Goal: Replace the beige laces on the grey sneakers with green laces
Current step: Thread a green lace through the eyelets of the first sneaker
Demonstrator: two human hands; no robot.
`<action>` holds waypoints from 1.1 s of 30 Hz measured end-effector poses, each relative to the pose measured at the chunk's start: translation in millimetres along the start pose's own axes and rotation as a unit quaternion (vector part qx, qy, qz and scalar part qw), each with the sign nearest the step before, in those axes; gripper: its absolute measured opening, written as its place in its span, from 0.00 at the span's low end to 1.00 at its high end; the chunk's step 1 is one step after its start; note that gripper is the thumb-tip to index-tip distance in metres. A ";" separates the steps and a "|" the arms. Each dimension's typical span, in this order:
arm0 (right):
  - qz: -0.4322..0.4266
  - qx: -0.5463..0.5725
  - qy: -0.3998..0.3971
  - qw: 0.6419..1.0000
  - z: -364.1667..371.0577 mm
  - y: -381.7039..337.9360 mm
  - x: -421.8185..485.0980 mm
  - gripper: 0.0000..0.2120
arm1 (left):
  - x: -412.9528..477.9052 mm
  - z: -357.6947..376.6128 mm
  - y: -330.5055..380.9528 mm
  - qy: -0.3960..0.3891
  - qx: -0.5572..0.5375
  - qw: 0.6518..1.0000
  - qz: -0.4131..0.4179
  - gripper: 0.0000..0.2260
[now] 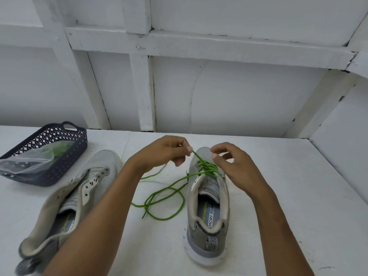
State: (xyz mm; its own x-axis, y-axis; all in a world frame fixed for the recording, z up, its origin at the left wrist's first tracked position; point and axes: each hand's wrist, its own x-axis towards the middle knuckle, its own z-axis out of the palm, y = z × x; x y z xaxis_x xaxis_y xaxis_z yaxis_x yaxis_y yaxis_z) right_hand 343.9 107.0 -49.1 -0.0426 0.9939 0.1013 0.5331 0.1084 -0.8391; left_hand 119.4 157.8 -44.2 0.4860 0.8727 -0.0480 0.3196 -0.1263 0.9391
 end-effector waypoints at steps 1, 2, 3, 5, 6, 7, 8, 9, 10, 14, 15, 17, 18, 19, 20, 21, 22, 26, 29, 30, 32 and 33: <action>-0.024 -0.013 -0.020 0.999 2.2 -3.7 1.0 0.06 | -2.9 -0.5 7.9 -0.007 -0.004 1.000 0.013 0.09; -0.044 -0.032 -0.041 0.998 5.3 -7.4 2.8 0.07 | -5.7 -1.1 15.1 -0.013 -0.005 1.000 0.025 0.09; -0.060 -0.049 -0.056 0.995 8.2 -10.3 4.3 0.07 | -8.1 -1.6 21.4 -0.018 -0.010 0.999 0.033 0.09; -0.073 -0.073 -0.048 0.993 12.3 -12.9 7.5 0.03 | -11.9 -4.1 30.6 -0.014 -0.027 0.998 0.046 0.11; -0.072 -0.078 -0.027 0.994 12.4 -12.2 8.7 0.03 | -14.0 -6.9 33.5 -0.004 -0.038 0.998 0.051 0.12; -0.061 -0.086 -0.005 0.994 10.8 -9.5 10.4 0.03 | -16.1 -11.0 34.9 0.009 -0.051 0.997 0.055 0.13; -0.044 -0.101 0.012 0.994 7.9 -5.7 11.6 0.04 | -18.0 -16.2 34.8 0.025 -0.072 0.995 0.058 0.12; -0.026 -0.126 0.021 0.991 5.2 -1.5 11.9 0.05 | -20.1 -22.3 33.3 0.043 -0.097 0.992 0.061 0.12; -0.009 -0.155 0.025 0.988 2.3 3.5 11.8 0.06 | -21.7 -28.2 31.1 0.062 -0.126 0.988 0.061 0.11; 0.046 -0.176 0.064 0.981 -6.5 16.5 9.3 0.08 | -27.8 -43.8 22.3 0.116 -0.228 0.964 0.069 0.11; 0.055 -0.164 0.078 0.982 -7.6 17.5 8.8 0.08 | -29.4 -45.6 20.7 0.122 -0.245 0.959 0.073 0.11; 0.061 -0.143 0.088 0.984 -8.5 16.4 8.1 0.07 | -31.1 -46.8 18.8 0.130 -0.264 0.952 0.080 0.11; 0.056 -0.130 0.084 0.986 -8.2 15.1 7.7 0.06 | -31.5 -46.5 18.6 0.131 -0.262 0.953 0.081 0.11; 0.044 -0.113 0.076 0.990 -7.5 13.2 6.8 0.06 | -31.7 -45.6 19.2 0.130 -0.248 0.957 0.081 0.11; 0.027 -0.091 0.064 0.993 -6.7 10.1 5.4 0.08 | -31.7 -43.8 20.8 0.126 -0.220 0.964 0.079 0.11; 0.004 -0.068 0.051 0.996 -6.0 5.7 3.7 0.11 | -32.0 -41.1 23.2 0.116 -0.181 0.974 0.074 0.10; -0.021 -0.051 0.036 0.998 -5.2 0.2 2.2 0.14 | -32.6 -37.5 26.4 0.103 -0.139 0.983 0.068 0.10; -0.097 -0.040 -0.057 0.993 -1.0 -27.2 -1.4 0.16 | -31.5 -18.4 41.8 0.026 0.015 0.998 0.047 0.09; -0.129 -0.078 -0.042 0.988 -1.5 -32.8 0.3 0.07 | -28.8 -10.0 47.5 -0.001 0.055 0.998 0.042 0.09; -0.127 -0.079 -0.026 0.988 -3.9 -31.5 0.7 0.08 | -28.8 -11.1 47.8 0.004 0.057 0.998 0.039 0.09; -0.109 -0.097 0.019 0.989 -11.8 -22.9 2.8 0.10 | -30.4 -17.9 44.7 0.023 0.051 0.998 0.034 0.08; -0.094 -0.111 0.050 0.988 -16.7 -16.3 4.6 0.10 | -31.7 -22.9 41.6 0.033 0.049 0.998 0.029 0.08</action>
State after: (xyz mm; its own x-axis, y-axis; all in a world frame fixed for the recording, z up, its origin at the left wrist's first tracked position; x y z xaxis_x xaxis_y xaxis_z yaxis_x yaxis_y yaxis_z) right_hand 349.2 109.5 -26.0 -0.0799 0.9488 0.3058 0.6970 0.2724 -0.6633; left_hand 98.6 135.7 4.1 0.4530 0.8910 0.0310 0.3721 -0.2206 0.9016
